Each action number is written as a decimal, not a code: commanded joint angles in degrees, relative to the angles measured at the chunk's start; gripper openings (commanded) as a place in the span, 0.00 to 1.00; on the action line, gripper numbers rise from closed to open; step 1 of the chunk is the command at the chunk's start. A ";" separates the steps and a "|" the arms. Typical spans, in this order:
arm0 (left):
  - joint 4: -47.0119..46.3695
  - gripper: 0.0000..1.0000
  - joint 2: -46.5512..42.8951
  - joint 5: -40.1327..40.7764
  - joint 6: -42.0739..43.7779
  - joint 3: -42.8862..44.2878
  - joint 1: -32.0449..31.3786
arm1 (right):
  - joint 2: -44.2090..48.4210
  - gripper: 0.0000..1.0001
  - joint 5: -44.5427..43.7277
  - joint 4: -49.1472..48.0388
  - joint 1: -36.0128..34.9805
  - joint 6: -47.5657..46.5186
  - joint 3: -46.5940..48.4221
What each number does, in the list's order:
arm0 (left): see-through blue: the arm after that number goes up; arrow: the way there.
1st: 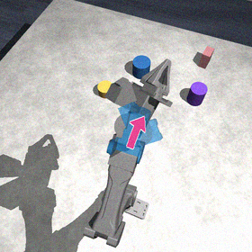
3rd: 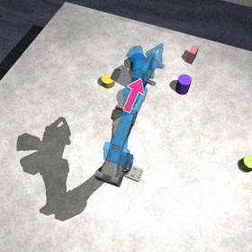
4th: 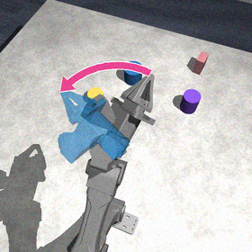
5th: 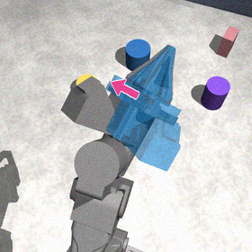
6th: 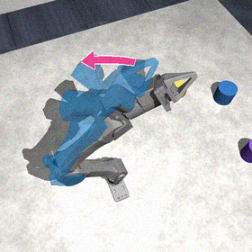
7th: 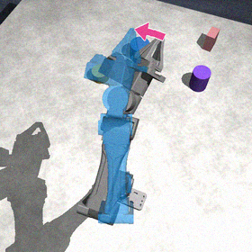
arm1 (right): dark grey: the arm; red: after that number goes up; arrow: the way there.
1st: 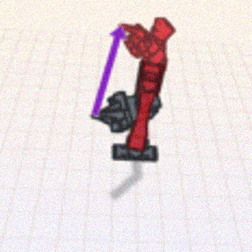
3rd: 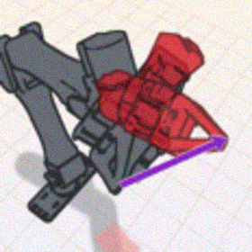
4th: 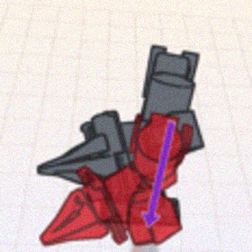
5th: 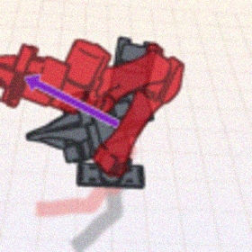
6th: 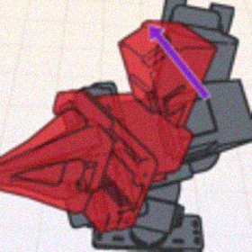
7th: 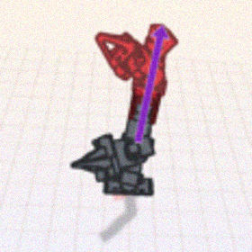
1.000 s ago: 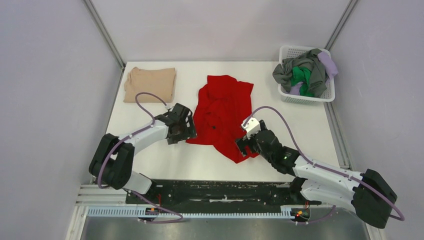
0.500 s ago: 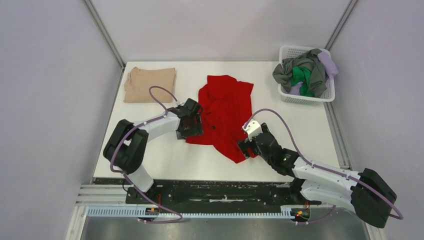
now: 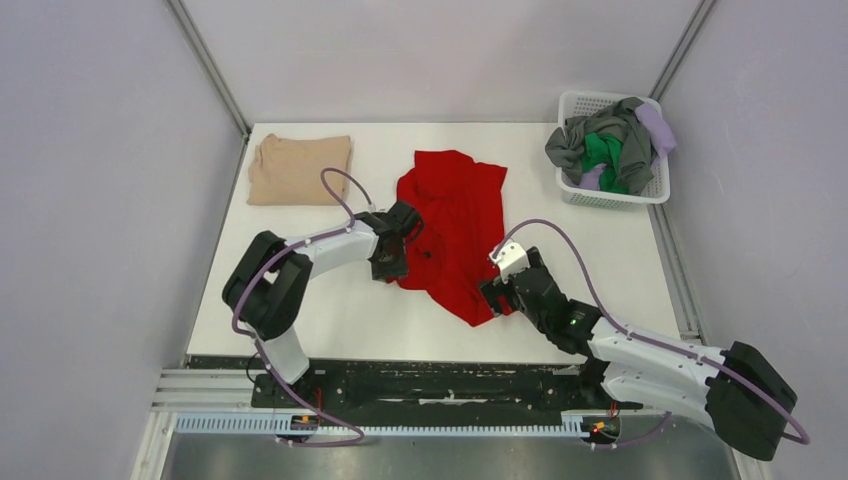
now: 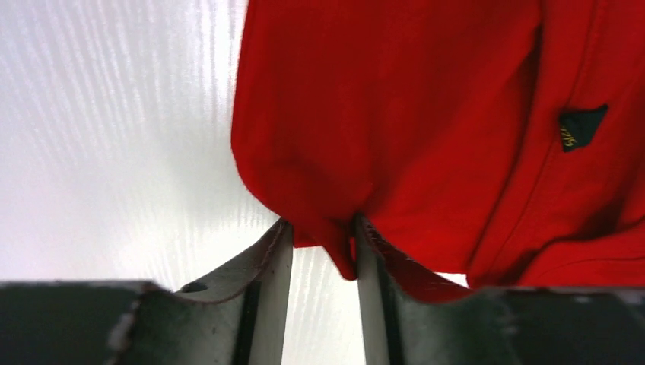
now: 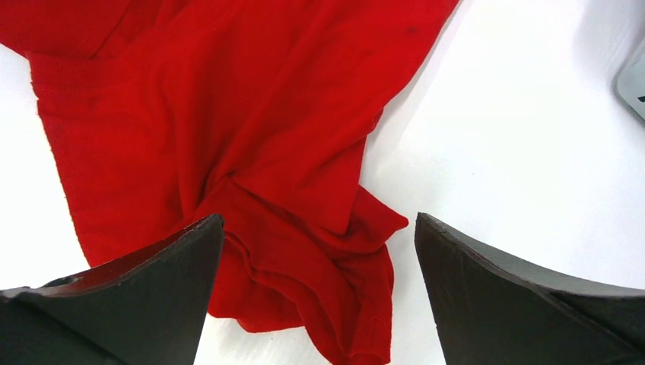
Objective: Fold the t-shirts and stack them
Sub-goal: Flatten out the tshirt
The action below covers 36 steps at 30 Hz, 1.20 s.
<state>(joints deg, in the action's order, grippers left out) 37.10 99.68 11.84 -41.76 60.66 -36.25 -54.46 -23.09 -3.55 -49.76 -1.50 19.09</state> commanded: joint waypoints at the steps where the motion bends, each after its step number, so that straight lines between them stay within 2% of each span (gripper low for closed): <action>1: 1.21 0.32 2.89 3.21 -1.70 0.07 -0.75 | 1.69 0.98 -2.36 -1.93 -0.14 0.84 -0.50; 4: 1.38 0.02 2.03 5.73 -1.55 -0.40 -0.75 | 1.87 0.98 0.65 -0.41 -0.09 0.26 0.08; 10: 2.51 0.02 -4.84 15.11 -1.42 -2.44 -0.40 | 0.86 0.92 18.33 5.67 -0.37 -4.45 3.00; 13: 2.54 0.02 -7.57 17.32 -1.09 -2.92 -0.32 | -1.47 0.88 24.91 6.11 -2.68 -7.02 4.22; 17: 1.44 0.02 -9.09 16.43 -0.35 -3.36 -0.24 | -6.68 0.84 22.70 10.47 -8.61 -11.49 8.16; 21: 0.65 0.02 -10.22 16.20 -0.08 -4.30 -0.23 | -9.87 0.80 19.66 10.15 -12.12 -15.30 10.57; 25: -0.44 0.02 -11.87 15.54 0.36 -5.44 -0.23 | -13.00 0.77 20.70 5.20 -13.44 -19.92 11.39; 30: -0.73 0.02 -12.96 15.24 0.45 -6.08 -0.23 | -19.98 0.72 20.66 3.99 -13.63 -24.35 14.04; 36: -0.98 0.02 -13.27 15.19 0.50 -6.26 -0.25 | -23.86 0.57 21.06 -0.03 -13.61 -24.92 14.06</action>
<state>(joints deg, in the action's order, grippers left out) 37.21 88.20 25.39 -42.39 54.89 -36.71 -77.49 -2.81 1.41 -63.16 -24.29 31.73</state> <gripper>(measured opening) 0.043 0.624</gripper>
